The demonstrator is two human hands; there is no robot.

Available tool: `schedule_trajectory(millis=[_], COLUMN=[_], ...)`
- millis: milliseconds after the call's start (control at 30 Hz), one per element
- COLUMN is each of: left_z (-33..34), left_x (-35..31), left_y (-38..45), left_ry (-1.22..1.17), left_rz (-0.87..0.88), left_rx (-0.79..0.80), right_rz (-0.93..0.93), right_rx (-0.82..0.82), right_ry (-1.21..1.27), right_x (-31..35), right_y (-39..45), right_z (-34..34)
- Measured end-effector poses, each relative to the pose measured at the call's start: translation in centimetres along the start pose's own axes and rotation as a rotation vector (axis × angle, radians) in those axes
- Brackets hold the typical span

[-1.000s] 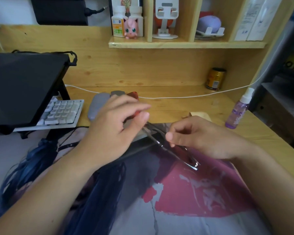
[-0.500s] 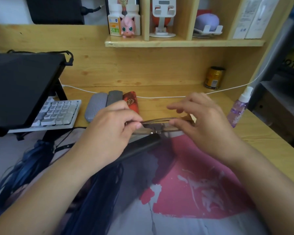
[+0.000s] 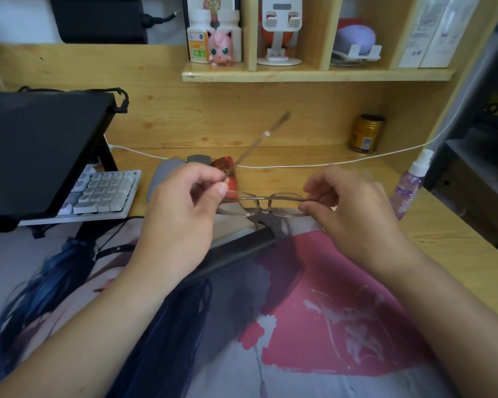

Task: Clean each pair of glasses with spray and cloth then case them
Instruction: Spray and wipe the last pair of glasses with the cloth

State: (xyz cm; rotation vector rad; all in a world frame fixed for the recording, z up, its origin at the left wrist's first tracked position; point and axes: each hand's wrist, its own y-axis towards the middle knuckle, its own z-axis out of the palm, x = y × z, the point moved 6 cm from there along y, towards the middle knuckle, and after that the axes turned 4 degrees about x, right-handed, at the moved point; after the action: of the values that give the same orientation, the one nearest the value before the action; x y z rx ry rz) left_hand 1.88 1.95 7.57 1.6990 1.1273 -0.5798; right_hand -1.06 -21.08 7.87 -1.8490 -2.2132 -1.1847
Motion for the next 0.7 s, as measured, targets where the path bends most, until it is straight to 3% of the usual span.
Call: schedule_trajectory(millis=[100,233,300,367,433,500,600,700], left_z=[-0.8,-0.1,0.1,0.1,0.0,-0.2,-1.8,-2.1], left_x=[0.4,1.3,1.5,1.7,2.6,3.6,2.6,-2.6], left_y=[0.1,-0.2,-0.2,-0.1,0.1,0.5,1.0,-0.6], left_ry=[-0.110,-0.184,-0.226,-0.279,-0.421,-0.463,-0.124,0.057], left_rz=[-0.053,-0.153,-0.194,-0.246,-0.356,-0.427,-0.273,0.141], left_rx=[-0.096,-0.102,-0.110,-0.124,-0.122,-0.107,-0.148,-0.208], right_rz=[-0.037,0.177,0.363,0.489,0.505,0.398,0.176,0.043], right_rx=[-0.041,-0.160,-0.178,-0.117,0.009,0.125,0.148,0.062], right_ry=[-0.022,0.110,0.388,0.818,1.175,1.186,0.932,0.818], right_x=[0.0,-0.6,-2.0,-2.7,-2.1,-0.7,1.8,3.8], right_y=[0.0,-0.3,-0.4,-0.4,-0.2,-0.3,-0.5,-1.2], right_z=[0.4,-0.1,0.0,0.5,1.3,1.3,0.7,0.6])
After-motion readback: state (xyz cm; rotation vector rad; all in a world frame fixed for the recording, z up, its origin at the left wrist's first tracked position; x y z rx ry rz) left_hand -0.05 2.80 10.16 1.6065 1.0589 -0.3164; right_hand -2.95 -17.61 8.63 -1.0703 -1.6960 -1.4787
